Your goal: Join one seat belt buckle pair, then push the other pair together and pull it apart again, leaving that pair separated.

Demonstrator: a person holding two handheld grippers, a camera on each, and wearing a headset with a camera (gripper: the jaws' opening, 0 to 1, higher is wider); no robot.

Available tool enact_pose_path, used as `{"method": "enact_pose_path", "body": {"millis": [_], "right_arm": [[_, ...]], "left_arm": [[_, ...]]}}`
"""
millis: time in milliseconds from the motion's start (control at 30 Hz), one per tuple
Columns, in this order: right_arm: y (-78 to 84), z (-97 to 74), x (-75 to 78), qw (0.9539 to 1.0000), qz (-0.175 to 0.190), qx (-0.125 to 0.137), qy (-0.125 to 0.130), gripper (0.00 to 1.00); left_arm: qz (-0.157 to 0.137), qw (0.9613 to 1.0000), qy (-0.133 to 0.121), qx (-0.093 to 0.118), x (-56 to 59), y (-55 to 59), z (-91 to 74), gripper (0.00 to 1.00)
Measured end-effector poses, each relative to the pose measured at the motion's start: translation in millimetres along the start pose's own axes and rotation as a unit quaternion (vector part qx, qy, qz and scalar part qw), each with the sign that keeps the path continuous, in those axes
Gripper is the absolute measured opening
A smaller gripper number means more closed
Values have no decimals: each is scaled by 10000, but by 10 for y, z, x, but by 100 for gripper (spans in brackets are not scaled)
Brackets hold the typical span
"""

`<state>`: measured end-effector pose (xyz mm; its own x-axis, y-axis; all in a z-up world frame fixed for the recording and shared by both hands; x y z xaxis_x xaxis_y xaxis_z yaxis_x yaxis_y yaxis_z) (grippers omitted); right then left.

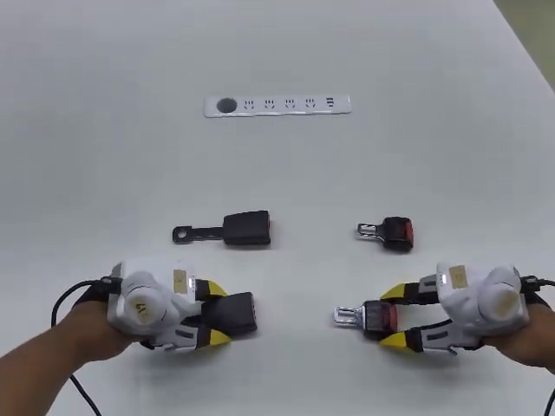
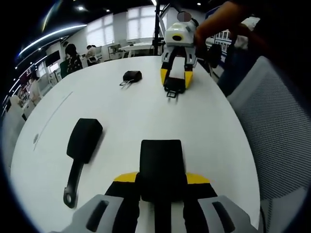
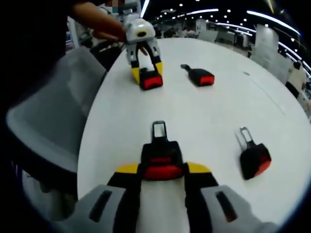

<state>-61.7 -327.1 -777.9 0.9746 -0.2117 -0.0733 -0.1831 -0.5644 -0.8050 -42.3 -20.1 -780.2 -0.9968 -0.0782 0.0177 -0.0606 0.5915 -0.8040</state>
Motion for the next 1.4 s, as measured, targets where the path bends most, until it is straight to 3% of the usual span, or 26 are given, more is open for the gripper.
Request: {"method": "enact_pose_path", "body": {"millis": [267,667,1400], "right_arm": [[60,-29,15,9992,138,377,9,34],[83,-7,16,9978,178,640,-14,34],[-192,436,-74,9954,49,930,-218,34]], "left_arm": [[269,9989,381,-84,-9,-8,-9,35],[358,9979,514,-187,-19,-35,-3,35],[358,9974,552,-276,-66,-40,-15,34]]}}
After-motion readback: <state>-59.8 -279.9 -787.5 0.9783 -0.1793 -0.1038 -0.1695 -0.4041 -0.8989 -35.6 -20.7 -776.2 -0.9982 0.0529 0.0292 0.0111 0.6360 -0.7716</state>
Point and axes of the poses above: the centre of the closed fingertips' face, and the gripper's own axes: z roughly forward along the fingers, x roughly to its right, y roughly out of its underside, the point moved 8 cm from there along -z, roughly backward along the fingers, and after that the axes turned 13 degrees about x, right-handed, at the moved point
